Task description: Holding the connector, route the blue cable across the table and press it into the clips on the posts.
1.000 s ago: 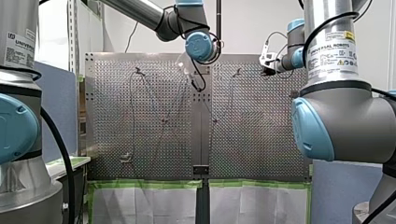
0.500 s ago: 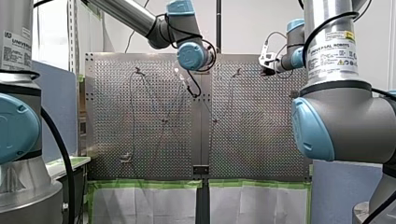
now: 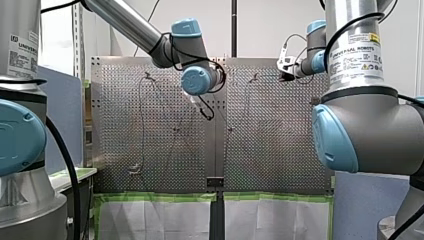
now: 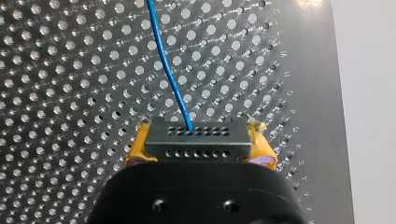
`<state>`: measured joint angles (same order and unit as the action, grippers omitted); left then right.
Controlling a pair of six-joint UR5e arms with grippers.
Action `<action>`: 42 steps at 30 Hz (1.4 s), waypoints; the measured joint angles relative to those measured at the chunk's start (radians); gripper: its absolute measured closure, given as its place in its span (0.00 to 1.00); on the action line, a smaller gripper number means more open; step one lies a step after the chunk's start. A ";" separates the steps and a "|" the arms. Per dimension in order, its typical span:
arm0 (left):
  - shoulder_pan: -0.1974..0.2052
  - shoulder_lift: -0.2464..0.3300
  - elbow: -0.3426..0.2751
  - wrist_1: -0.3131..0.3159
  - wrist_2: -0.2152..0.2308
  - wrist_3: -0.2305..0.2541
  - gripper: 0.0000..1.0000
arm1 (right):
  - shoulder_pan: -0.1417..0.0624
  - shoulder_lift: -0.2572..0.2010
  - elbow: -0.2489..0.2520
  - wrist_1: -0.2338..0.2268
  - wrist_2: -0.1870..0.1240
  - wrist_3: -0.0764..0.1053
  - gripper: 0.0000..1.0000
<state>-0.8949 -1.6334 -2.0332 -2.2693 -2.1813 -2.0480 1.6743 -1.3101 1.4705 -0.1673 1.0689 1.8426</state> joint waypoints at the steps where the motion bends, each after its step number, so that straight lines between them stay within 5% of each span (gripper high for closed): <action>1: 0.005 -0.011 -0.012 0.012 0.011 -0.009 0.00 | 0.000 0.000 0.000 0.000 0.000 0.000 1.00; 13: 0.096 -0.119 -0.124 0.122 0.108 -0.018 0.00 | -0.001 0.000 0.000 0.000 0.000 0.000 1.00; 26: 0.205 -0.129 -0.234 0.096 0.030 -0.017 0.00 | -0.004 0.001 0.000 0.000 0.000 0.000 1.00; 32: 0.254 -0.130 -0.289 0.099 0.034 -0.012 0.00 | -0.002 0.001 0.000 0.001 -0.001 0.001 1.00; 42: 0.267 -0.131 -0.336 0.128 0.047 -0.008 0.00 | 0.003 -0.001 0.000 0.004 -0.001 0.000 1.00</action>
